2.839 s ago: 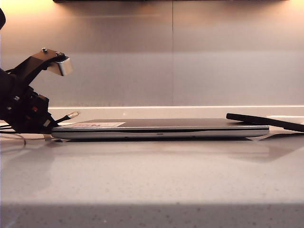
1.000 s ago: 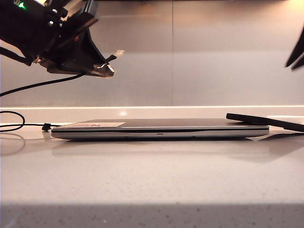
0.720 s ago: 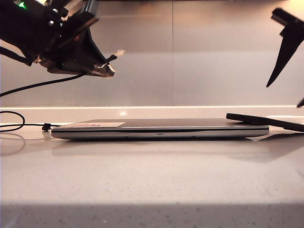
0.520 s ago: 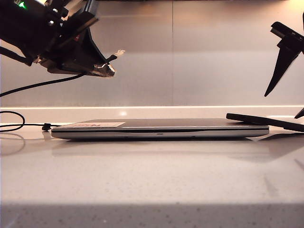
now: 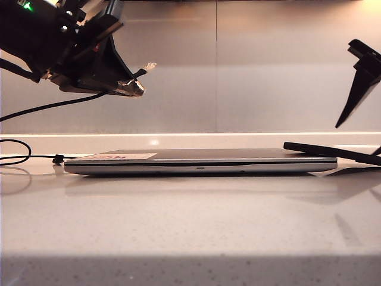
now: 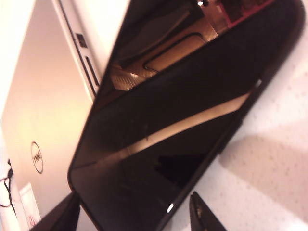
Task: Pick up the charging cable and the phone, plug the charging cable into the charging port on the phone, and finally place them back on the table.
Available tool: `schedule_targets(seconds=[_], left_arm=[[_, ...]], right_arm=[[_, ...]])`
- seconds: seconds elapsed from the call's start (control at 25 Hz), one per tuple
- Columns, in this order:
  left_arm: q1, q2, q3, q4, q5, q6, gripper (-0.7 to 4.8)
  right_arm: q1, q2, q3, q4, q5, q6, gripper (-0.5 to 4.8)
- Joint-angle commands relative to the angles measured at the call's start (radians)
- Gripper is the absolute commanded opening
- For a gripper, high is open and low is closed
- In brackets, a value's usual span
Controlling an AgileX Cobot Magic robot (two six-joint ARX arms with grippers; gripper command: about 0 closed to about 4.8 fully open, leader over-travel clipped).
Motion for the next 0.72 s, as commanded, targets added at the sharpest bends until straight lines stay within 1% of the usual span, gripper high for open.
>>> schedule_targets(seconds=[0.04, 0.24, 0.44, 0.48, 0.72], left_arm=[[-0.002, -0.005, 0.004, 0.021, 0.004, -0.003, -0.06], [-0.002, -0.005, 0.004, 0.021, 0.003, -0.003, -0.06], [-0.002, -0.005, 0.004, 0.021, 0.004, -0.002, -0.06], [-0.002, -0.005, 0.004, 0.021, 0.003, -0.002, -0.06], [-0.002, -0.005, 0.004, 0.021, 0.004, -0.002, -0.06]], right_arm=[[-0.002, 0.001, -0.024, 0.058, -0.025, 0.027, 3.12], [-0.002, 0.001, -0.092, 0.135, -0.057, 0.099, 3.11], [-0.002, 0.006, -0.174, 0.298, -0.058, 0.208, 3.11], [-0.002, 0.006, -0.182, 0.307, -0.057, 0.221, 3.11], [-0.001, 0.057, -0.197, 0.387, -0.042, 0.232, 3.1]])
